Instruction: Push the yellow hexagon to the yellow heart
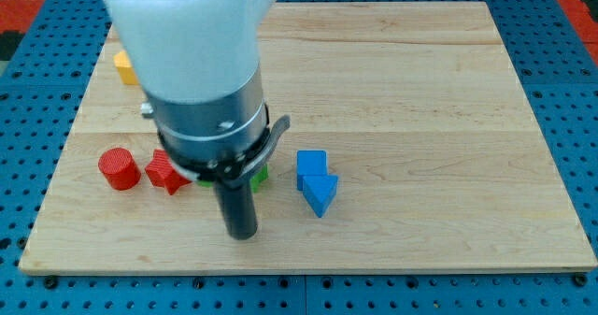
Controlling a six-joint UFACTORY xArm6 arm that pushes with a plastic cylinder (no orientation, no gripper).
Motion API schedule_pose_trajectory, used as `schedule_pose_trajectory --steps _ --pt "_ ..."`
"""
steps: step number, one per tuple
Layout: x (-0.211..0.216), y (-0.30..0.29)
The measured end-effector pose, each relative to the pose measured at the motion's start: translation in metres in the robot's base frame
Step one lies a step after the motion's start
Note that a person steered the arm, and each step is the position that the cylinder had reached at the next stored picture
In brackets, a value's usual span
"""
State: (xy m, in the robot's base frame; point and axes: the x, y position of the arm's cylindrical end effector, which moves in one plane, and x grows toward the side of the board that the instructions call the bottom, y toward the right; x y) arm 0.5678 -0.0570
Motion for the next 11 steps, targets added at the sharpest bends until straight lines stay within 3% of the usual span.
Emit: schedule_pose_trajectory --steps 2,4,5,6,7,8,9,11 --pt "-0.025 0.097" --pt "-0.043 0.133" --pt "-0.038 0.133" --pt "-0.026 0.173" --pt "-0.061 0.199" --pt "-0.141 0.202" --pt "-0.199 0.176" --pt "-0.28 0.001"
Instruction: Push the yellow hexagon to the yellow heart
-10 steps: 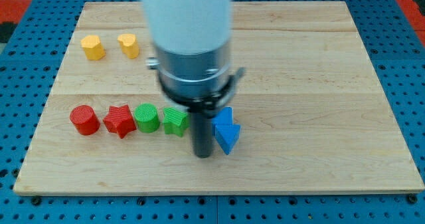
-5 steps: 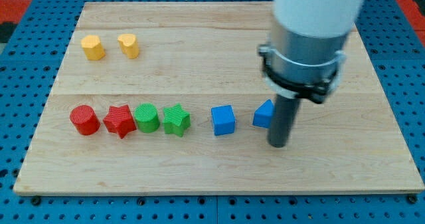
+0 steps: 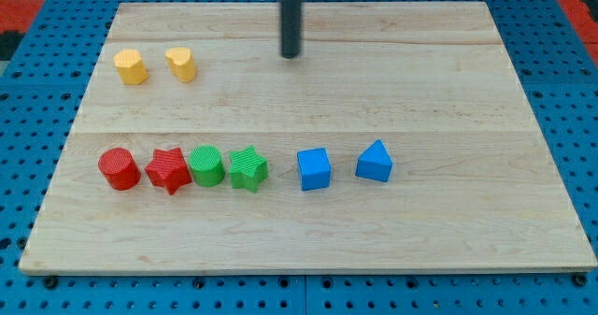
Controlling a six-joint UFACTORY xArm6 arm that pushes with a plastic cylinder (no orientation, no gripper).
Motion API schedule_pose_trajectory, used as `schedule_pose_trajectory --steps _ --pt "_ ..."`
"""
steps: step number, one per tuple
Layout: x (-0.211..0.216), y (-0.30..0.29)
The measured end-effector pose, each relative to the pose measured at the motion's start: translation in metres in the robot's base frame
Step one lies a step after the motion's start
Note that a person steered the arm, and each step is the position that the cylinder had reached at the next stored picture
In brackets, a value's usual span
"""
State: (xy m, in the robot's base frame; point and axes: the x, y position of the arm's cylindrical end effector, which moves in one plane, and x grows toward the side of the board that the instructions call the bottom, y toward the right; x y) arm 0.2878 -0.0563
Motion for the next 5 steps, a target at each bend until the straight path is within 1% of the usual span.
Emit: schedule_pose_trajectory --steps 2,3,4,5 --pt "-0.002 -0.221" --pt "0.004 -0.248" --pt "0.046 -0.242" --pt "0.066 -0.204"
